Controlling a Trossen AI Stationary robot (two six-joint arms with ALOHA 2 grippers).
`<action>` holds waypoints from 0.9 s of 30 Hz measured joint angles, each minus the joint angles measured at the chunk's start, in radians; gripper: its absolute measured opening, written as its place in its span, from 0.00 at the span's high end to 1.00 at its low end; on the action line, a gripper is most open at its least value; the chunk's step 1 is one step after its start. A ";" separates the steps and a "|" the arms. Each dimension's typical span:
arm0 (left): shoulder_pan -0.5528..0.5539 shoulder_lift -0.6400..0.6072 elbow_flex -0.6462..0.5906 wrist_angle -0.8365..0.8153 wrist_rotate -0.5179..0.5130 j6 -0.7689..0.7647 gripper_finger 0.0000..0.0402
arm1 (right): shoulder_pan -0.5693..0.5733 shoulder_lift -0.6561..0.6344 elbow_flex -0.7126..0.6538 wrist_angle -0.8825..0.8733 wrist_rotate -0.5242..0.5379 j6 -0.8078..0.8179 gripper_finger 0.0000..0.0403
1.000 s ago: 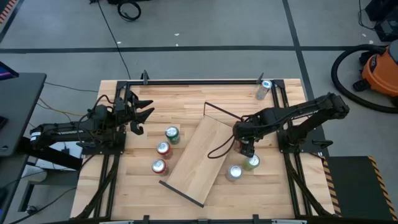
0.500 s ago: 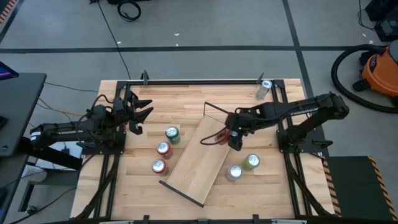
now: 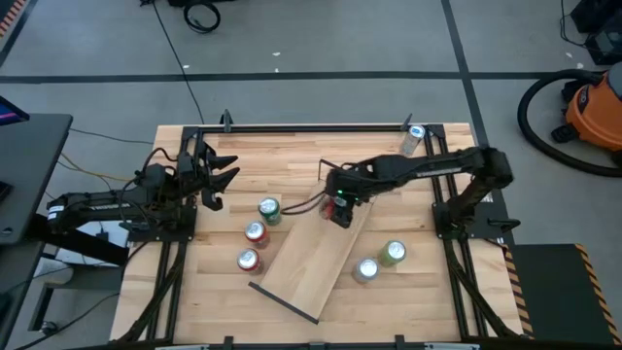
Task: Place canned beverage on shelf
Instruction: Put the red-black soda can on the shelf
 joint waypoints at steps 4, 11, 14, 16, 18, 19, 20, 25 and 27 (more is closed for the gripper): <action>0.000 0.000 0.000 -0.001 0.000 0.000 0.56 | -0.021 0.092 0.138 -0.114 0.018 0.000 0.20; 0.000 0.000 0.000 -0.008 0.000 0.000 0.56 | -0.064 0.227 0.316 -0.232 0.003 -0.024 0.20; 0.000 0.000 0.000 -0.010 0.000 0.001 0.56 | -0.079 0.269 0.361 -0.251 0.001 -0.047 0.20; 0.000 0.000 0.000 -0.010 0.000 0.001 0.56 | -0.090 0.288 0.382 -0.255 0.001 -0.056 0.20; 0.000 0.000 0.000 -0.011 0.000 0.001 0.56 | -0.102 0.303 0.396 -0.265 -0.004 -0.062 0.20; 0.000 0.000 0.000 -0.011 0.000 0.001 0.56 | -0.109 0.309 0.401 -0.268 -0.006 -0.066 0.20; 0.000 0.000 0.000 -0.011 0.000 0.002 0.56 | -0.116 0.311 0.401 -0.267 -0.009 -0.068 0.20; 0.000 0.000 0.000 -0.013 0.000 0.002 0.56 | -0.151 0.310 0.403 -0.264 -0.018 -0.067 0.20; 0.000 0.000 0.000 -0.013 0.000 0.002 0.56 | -0.159 0.310 0.403 -0.268 -0.018 -0.074 0.20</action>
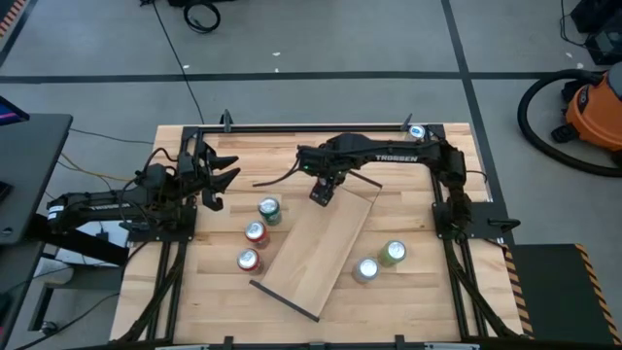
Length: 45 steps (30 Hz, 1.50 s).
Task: Place canned beverage on shelf
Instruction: Put the red-black soda can on the shelf
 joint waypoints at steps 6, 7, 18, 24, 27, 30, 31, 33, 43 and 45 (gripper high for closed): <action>0.000 0.000 0.000 0.000 0.000 0.000 0.56 | -0.010 0.000 0.000 0.004 -0.001 -0.035 0.20; 0.000 0.000 0.000 0.000 0.000 0.000 0.56 | -0.010 0.000 0.000 0.004 -0.001 -0.038 0.19; 0.000 0.000 0.000 0.001 0.000 0.001 0.56 | -0.009 0.000 0.000 -0.003 -0.023 -0.073 0.14; 0.000 0.000 0.000 0.002 0.000 0.001 0.56 | -0.009 -0.001 -0.001 -0.004 -0.030 -0.075 0.14; 0.000 0.000 0.000 0.002 0.000 0.001 0.56 | -0.009 -0.002 -0.001 -0.003 -0.041 -0.079 0.14; 0.000 0.000 0.000 0.002 0.000 0.001 0.56 | -0.008 -0.002 -0.001 -0.003 -0.052 -0.079 0.13; 0.000 0.000 0.000 0.002 0.000 0.001 0.56 | -0.008 -0.002 -0.002 -0.003 -0.052 -0.080 0.13; 0.000 0.000 0.000 0.002 0.000 0.001 0.56 | -0.008 -0.002 -0.002 -0.003 -0.052 -0.079 0.13; 0.000 0.000 0.000 0.002 0.000 0.001 0.56 | -0.008 -0.004 -0.002 -0.001 -0.093 -0.061 0.13; 0.000 0.000 0.000 0.002 0.000 0.001 0.56 | -0.008 -0.004 -0.002 -0.001 -0.091 -0.056 0.13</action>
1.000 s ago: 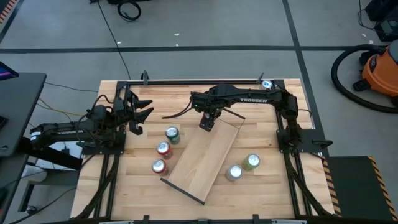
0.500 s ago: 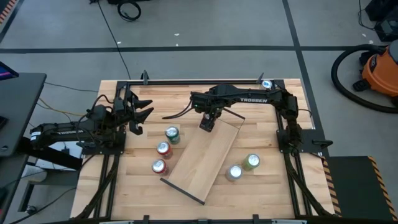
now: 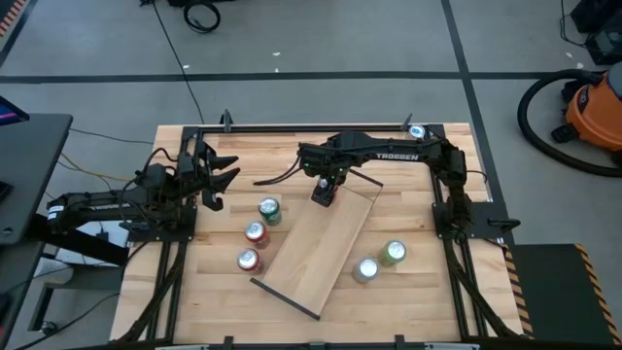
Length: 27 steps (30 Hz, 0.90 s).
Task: Place canned beverage on shelf
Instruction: Put the red-black soda can on the shelf, then put the white-orange soda can on the shelf
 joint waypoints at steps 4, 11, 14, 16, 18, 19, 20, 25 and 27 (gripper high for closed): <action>0.000 0.000 0.000 0.000 0.000 0.000 0.56 | 0.000 0.000 0.007 -0.009 0.035 0.000 0.13; 0.000 0.000 0.000 0.000 0.000 0.000 0.56 | 0.007 0.000 0.058 -0.032 0.048 0.005 0.13; 0.000 0.000 0.000 0.000 0.000 0.000 0.56 | 0.017 0.000 0.087 -0.066 0.076 0.007 0.13; 0.000 0.000 0.000 0.000 0.000 0.000 0.56 | 0.024 0.000 0.112 -0.087 0.094 0.008 0.13; 0.000 0.000 0.000 -0.001 0.000 0.000 0.56 | 0.030 0.000 0.144 -0.115 0.101 0.011 0.13; 0.000 0.000 0.000 -0.001 0.000 0.000 0.56 | 0.033 0.000 0.162 -0.132 0.107 0.016 0.13; 0.000 0.000 0.000 -0.002 0.000 0.000 0.56 | 0.037 0.000 0.180 -0.146 0.115 0.024 0.13; 0.000 0.000 0.000 -0.008 0.000 0.000 0.56 | 0.067 0.000 0.263 -0.215 0.126 0.030 0.13; 0.000 0.000 0.000 -0.008 0.000 0.000 0.56 | 0.094 0.000 0.277 -0.217 0.111 0.021 0.13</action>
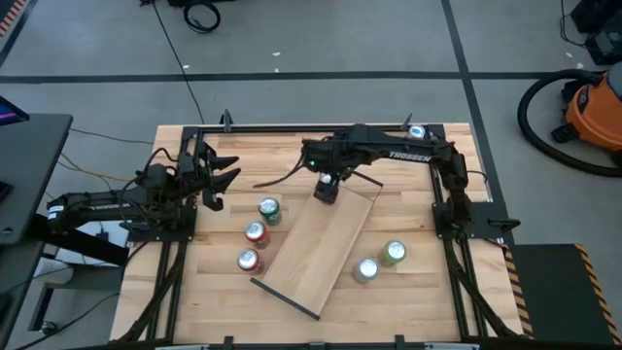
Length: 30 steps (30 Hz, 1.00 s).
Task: Place canned beverage on shelf
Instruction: Put the white-orange soda can on the shelf
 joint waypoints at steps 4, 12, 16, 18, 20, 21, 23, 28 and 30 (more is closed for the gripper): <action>0.000 0.000 0.000 0.000 0.000 0.000 0.56 | 0.070 0.002 0.002 -0.016 -0.023 -0.014 0.13; 0.000 0.000 0.000 0.000 0.000 0.000 0.56 | 0.225 -0.002 0.002 -0.040 -0.001 0.022 0.13; 0.000 0.000 0.000 0.000 0.000 0.000 0.56 | 0.298 -0.003 -0.009 -0.058 0.006 0.031 0.13; 0.000 0.000 0.000 0.000 0.000 0.000 0.56 | 0.337 -0.003 -0.014 -0.056 0.006 0.048 0.13; 0.000 0.000 0.000 0.000 0.000 0.000 0.56 | 0.374 -0.003 -0.020 -0.055 0.003 0.084 0.13; 0.000 0.000 0.000 0.000 0.000 -0.001 0.56 | 0.391 -0.003 -0.025 -0.053 0.004 0.111 0.13; 0.000 0.000 0.000 0.000 0.000 -0.004 0.56 | 0.424 -0.003 -0.036 -0.052 0.008 0.174 0.13; 0.000 0.000 0.000 0.007 0.000 -0.016 0.56 | 0.484 -0.004 -0.107 -0.041 0.009 0.277 0.13; 0.000 0.000 0.000 0.006 0.000 -0.039 0.56 | 0.509 -0.004 -0.150 -0.022 0.009 0.289 0.13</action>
